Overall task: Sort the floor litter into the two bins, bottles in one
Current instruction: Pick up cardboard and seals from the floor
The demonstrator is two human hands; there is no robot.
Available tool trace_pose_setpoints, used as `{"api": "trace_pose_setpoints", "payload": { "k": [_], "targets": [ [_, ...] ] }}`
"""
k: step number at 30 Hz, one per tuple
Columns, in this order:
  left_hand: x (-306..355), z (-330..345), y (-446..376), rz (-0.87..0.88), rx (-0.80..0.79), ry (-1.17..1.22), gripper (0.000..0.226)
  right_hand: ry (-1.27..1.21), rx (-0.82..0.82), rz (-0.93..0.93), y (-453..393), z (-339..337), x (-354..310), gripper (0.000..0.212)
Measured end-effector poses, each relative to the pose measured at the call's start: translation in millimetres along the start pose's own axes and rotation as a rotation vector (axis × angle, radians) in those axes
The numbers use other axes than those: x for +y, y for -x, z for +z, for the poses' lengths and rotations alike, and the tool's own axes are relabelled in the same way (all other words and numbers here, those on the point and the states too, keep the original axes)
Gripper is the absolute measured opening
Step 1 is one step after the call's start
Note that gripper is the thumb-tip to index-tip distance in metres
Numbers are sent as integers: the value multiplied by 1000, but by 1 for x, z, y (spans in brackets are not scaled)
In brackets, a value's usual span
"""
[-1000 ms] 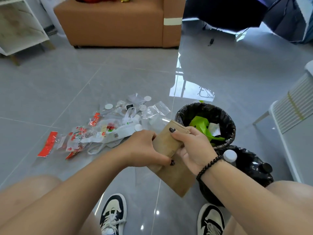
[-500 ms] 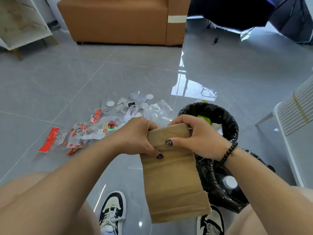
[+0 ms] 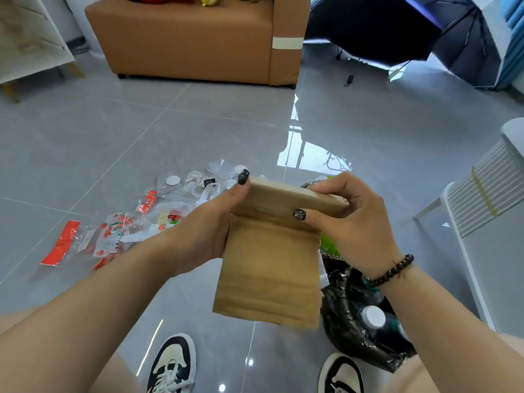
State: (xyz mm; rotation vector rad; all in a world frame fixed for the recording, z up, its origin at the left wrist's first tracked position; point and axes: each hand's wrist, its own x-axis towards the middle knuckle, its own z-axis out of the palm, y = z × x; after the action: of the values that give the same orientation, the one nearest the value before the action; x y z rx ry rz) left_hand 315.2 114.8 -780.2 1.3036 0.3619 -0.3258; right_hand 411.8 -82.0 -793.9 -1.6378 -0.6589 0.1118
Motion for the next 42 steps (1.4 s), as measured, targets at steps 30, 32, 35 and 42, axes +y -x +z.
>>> {"api": "trace_pose_setpoints", "payload": {
  "k": [30,32,35,42],
  "targets": [
    [-9,-4,-14,105,69,-144,56,-274,-177,300,0,-14,5,74],
    [-6,0,-15,77,88,-141,55,-275,-181,243,0,-14,6,72],
    [0,4,-12,32,58,-107,53,-233,-221,138,-1,-16,7,72],
    [4,2,-14,-90,5,-88,62,-323,-166,105,7,-9,11,70]
  ]
}}
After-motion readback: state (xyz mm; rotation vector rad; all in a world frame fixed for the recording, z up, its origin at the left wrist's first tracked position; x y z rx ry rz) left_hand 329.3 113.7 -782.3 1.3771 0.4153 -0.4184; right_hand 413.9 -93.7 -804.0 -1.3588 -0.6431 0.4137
